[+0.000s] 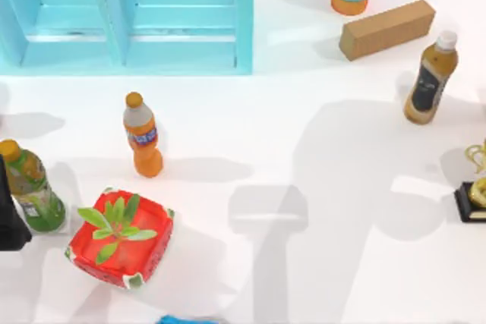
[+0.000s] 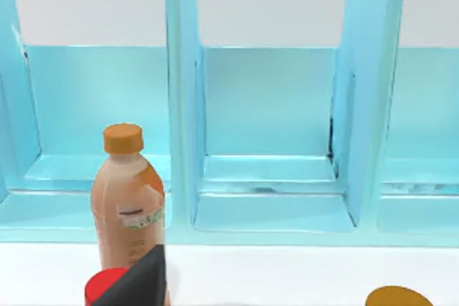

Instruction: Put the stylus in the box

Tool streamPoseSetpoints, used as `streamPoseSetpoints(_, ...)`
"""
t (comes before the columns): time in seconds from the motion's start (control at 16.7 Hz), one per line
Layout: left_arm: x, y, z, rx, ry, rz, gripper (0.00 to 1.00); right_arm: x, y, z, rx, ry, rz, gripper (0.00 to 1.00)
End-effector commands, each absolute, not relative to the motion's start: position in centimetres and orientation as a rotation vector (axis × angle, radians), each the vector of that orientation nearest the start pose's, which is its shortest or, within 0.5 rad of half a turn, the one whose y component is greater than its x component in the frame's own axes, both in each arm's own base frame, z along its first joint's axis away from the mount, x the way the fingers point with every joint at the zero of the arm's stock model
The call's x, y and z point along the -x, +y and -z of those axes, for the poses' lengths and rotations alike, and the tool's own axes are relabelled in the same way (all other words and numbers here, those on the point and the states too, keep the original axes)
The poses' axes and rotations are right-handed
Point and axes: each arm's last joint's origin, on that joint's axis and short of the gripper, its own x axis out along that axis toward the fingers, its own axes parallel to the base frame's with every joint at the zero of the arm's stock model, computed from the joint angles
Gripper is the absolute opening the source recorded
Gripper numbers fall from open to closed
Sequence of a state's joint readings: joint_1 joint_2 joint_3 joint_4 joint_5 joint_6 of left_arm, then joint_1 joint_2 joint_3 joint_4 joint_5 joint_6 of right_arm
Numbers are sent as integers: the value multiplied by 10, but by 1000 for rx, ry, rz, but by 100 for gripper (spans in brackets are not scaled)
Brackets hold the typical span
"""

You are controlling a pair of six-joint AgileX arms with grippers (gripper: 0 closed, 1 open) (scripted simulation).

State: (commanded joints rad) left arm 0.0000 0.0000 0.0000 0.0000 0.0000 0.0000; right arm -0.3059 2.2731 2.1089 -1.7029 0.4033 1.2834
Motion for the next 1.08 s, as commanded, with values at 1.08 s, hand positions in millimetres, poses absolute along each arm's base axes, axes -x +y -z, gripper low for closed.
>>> streamPoseSetpoints(1.08, -106, -1, -160, 0, 0, 0, 100, -374, -122, -169, -740, 1276, 1576, 0)
